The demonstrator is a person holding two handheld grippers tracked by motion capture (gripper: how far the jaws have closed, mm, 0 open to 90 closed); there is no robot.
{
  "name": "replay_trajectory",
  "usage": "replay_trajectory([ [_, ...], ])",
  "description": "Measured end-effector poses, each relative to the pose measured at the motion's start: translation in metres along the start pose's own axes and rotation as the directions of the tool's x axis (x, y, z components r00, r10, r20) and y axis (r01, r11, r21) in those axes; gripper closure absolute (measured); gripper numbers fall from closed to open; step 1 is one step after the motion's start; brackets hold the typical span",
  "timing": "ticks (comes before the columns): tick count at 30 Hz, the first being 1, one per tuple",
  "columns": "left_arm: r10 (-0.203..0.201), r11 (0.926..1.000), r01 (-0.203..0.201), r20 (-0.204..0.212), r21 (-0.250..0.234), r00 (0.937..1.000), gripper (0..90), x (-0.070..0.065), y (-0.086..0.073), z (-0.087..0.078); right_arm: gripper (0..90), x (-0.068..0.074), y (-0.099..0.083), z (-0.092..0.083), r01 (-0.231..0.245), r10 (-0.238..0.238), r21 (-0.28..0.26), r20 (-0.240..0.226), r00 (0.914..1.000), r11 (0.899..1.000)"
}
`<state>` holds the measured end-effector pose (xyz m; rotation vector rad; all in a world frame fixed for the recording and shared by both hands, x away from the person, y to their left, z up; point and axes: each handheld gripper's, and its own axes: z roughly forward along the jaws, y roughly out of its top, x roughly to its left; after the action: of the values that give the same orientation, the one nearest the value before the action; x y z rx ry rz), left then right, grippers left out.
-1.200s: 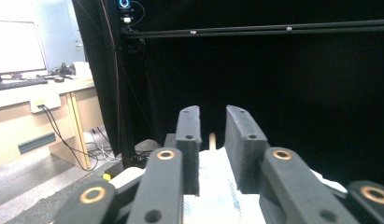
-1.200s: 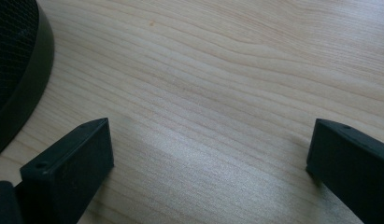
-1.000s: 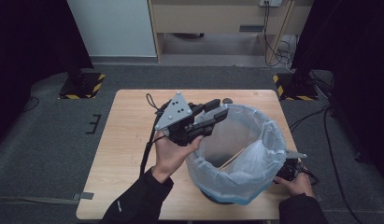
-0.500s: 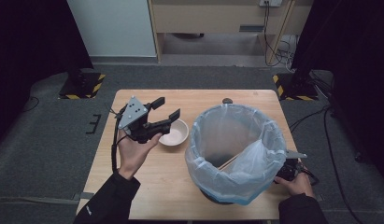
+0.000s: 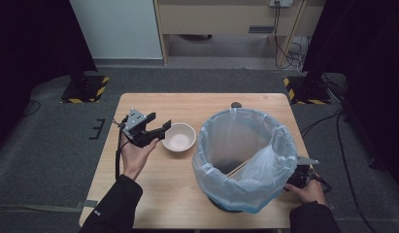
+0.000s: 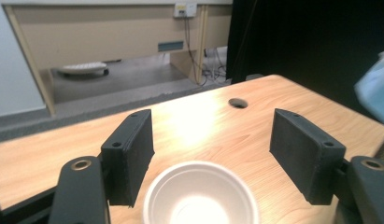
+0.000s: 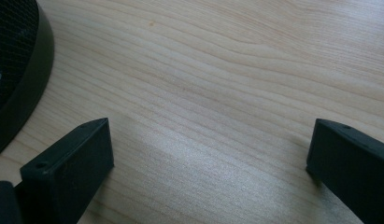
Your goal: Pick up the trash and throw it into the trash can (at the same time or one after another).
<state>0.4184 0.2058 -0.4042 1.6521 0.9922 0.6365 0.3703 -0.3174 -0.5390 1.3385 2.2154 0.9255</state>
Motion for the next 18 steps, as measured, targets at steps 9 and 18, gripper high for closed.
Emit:
replay_trajectory([
  [9, -0.031, 0.9914, 0.038, -0.063, 0.125, 0.9975, 28.9, 0.021, -0.036, 0.029, 0.8, 0.0, 0.0, 0.0, 0.0, 0.0, 0.0, 0.0, 1.0, 1.0],
  [18, -0.042, 0.9731, 0.06, -0.085, 0.222, 0.9955, 28.9, 0.026, -0.063, 0.054, 0.8, 0.0, 0.0, 0.0, 0.0, 0.0, 0.0, 0.0, 1.0, 1.0],
])
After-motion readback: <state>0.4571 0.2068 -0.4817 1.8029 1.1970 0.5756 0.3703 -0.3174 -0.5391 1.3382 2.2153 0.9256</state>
